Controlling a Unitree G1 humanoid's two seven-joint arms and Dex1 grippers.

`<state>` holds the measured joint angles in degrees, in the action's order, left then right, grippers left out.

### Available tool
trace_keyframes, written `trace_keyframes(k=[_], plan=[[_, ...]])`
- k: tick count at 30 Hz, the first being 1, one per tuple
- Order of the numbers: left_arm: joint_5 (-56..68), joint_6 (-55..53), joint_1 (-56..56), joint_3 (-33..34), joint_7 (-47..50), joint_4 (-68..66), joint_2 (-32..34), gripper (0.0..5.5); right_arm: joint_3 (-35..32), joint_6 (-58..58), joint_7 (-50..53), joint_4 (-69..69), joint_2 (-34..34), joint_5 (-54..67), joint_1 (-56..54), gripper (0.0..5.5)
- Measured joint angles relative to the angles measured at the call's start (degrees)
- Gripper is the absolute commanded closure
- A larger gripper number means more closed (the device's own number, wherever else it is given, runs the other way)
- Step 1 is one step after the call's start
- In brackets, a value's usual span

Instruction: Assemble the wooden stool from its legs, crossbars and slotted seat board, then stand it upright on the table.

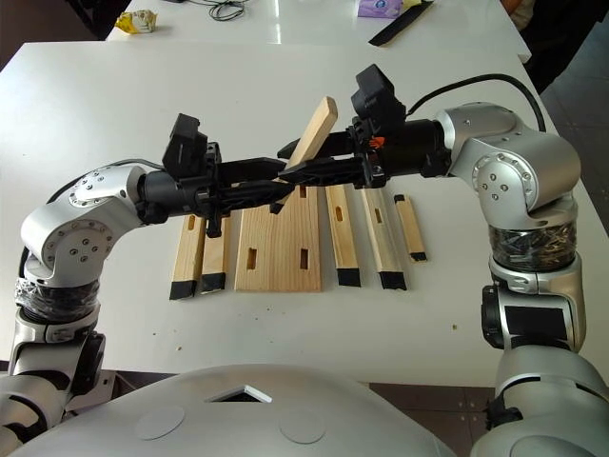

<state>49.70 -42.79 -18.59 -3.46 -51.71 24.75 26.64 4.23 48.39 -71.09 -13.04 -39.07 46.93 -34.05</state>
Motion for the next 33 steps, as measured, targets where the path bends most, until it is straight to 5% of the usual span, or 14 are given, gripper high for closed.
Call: trace_keyframes(k=[10,18,25,33], plan=[[-5.3,1.1,1.2,-2.1,2.1,-1.5,1.7,2.21,-0.1,-5.2,3.4,1.9,0.7,-5.6,0.4,4.19],[-12.8,6.5,6.5,-5.1,1.7,-1.3,3.5,2.18,-2.4,-17.5,1.4,9.1,-5.7,-15.9,0.9,4.19],[-15.1,8.7,9.4,-4.5,3.0,-0.5,4.1,2.18,-2.8,-29.2,-5.1,12.2,-11.2,-21.4,12.4,4.19],[-15.0,8.8,13.1,-2.8,5.1,1.1,3.9,2.18,-2.4,-47.2,-7.4,21.5,-11.0,-28.7,16.3,4.19]])
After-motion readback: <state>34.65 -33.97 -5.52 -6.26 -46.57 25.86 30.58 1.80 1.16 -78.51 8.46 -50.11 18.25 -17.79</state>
